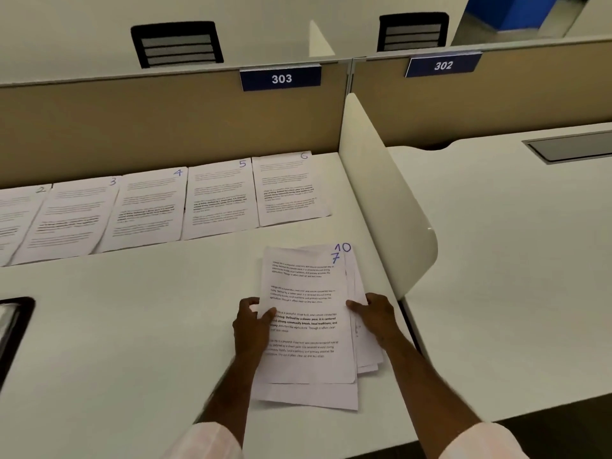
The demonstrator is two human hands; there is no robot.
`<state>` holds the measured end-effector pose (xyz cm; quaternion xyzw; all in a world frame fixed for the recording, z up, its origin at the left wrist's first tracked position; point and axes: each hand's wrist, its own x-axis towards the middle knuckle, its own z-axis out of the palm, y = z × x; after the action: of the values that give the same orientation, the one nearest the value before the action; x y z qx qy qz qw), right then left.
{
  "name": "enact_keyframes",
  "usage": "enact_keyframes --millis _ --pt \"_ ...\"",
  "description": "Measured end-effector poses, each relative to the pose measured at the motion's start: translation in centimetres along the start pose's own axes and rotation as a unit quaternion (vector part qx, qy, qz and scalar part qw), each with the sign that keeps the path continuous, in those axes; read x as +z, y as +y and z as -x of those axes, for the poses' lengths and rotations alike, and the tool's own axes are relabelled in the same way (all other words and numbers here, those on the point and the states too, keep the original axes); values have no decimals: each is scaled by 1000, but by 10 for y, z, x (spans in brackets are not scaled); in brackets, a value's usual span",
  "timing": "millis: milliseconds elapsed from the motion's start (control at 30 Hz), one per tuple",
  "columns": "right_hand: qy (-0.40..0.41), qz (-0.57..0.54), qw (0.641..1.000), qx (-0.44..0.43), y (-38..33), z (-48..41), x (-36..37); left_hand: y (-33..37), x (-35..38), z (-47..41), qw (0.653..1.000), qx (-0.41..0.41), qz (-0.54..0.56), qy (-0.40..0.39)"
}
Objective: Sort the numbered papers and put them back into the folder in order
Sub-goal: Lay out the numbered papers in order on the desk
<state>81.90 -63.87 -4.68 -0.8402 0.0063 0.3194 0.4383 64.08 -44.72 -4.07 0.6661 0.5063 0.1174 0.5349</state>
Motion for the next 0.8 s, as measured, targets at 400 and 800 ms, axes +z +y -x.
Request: enact_keyframes --millis 400,800 --pt "72 57 996 4 -4 8 8 1 0 8 996 42 -50 64" --pt "159 99 976 -111 -29 36 18 0 -79 -5 998 34 27 41"
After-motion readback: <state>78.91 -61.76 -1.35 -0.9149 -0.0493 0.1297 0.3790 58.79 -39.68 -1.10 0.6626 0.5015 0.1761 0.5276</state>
